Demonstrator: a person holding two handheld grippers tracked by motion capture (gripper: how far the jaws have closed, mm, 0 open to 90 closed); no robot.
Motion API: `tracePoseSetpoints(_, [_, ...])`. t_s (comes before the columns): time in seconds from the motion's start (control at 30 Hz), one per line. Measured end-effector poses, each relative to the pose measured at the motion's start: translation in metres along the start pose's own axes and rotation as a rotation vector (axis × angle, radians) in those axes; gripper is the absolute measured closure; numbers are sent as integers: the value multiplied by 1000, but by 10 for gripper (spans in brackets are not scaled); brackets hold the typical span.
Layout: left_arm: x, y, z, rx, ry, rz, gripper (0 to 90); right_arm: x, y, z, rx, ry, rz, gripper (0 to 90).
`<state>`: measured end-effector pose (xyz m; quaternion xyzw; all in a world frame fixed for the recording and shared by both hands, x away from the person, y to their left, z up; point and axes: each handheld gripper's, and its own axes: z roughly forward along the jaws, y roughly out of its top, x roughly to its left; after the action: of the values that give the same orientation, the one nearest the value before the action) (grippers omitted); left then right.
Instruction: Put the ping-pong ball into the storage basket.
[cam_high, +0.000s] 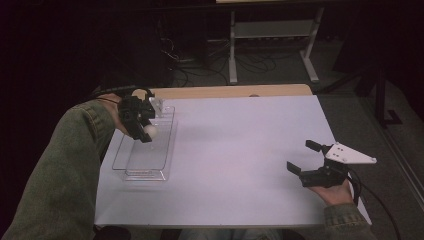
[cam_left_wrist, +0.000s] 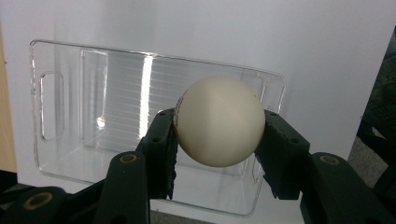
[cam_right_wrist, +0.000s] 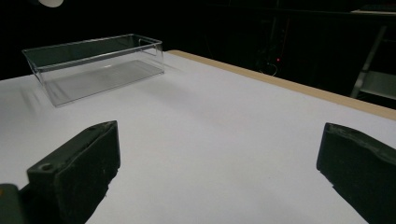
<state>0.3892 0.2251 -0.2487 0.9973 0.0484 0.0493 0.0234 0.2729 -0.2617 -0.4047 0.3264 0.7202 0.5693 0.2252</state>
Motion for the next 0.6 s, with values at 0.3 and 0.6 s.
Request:
tracePoseSetpoints(0.3, [-4, 1, 9, 3, -10, 13, 509, 0, 0, 0, -2, 0, -1, 0])
tracePoseSetpoints(0.6, [-7, 1, 14, 4, -14, 20, 509, 0, 0, 0, -1, 0, -1, 0])
